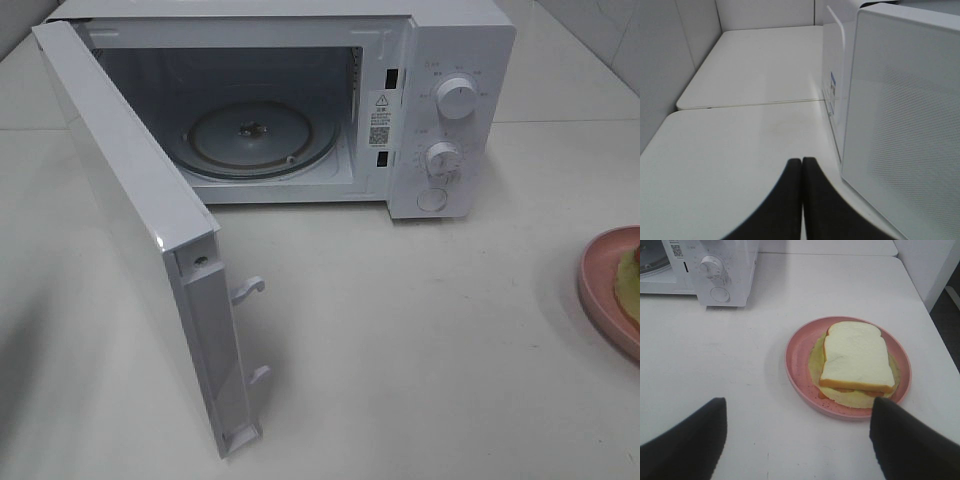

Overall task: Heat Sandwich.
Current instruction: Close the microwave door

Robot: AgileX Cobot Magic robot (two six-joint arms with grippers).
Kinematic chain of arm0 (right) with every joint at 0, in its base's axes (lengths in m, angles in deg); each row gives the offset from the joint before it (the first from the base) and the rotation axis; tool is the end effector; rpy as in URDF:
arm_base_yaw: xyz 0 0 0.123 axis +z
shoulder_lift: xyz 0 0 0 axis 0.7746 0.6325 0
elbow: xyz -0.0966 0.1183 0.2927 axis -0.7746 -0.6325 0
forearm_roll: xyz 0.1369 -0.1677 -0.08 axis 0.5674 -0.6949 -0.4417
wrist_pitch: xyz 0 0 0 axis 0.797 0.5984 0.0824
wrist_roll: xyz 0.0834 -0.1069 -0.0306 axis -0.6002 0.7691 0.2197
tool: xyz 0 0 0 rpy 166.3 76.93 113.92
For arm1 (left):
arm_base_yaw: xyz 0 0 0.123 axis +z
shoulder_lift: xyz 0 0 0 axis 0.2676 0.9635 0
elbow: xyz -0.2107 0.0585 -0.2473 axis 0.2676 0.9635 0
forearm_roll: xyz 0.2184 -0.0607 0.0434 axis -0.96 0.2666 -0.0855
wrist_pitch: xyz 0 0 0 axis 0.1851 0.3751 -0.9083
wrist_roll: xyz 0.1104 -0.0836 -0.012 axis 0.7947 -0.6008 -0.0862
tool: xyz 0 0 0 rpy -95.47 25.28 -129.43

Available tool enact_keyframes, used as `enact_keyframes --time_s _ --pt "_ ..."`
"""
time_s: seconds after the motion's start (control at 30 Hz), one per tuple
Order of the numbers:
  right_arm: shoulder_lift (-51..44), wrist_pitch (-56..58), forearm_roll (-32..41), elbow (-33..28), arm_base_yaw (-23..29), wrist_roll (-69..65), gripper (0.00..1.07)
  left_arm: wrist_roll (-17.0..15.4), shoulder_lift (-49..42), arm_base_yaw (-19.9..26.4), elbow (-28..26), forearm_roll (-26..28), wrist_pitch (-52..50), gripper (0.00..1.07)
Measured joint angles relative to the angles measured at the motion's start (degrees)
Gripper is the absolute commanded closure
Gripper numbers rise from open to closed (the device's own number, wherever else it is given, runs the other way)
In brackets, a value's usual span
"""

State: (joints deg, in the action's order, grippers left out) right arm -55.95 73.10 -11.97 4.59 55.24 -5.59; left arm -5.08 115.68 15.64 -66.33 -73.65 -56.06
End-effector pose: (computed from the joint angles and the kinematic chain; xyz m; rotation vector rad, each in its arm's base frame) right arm -0.0255 -0.0161 0.2509 -0.0055 2.0055 -0.0457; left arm 0.1879 -0.0099 0.2538 0.0938 1.7828 -0.0300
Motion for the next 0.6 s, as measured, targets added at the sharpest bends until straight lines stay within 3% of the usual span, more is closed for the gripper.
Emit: enact_keyframes --time_s 0.6 --pt "0.0 0.0 0.0 0.0 0.0 0.0 0.31 -0.92 18.05 -15.76 -3.61 -2.06 -10.54 1.06"
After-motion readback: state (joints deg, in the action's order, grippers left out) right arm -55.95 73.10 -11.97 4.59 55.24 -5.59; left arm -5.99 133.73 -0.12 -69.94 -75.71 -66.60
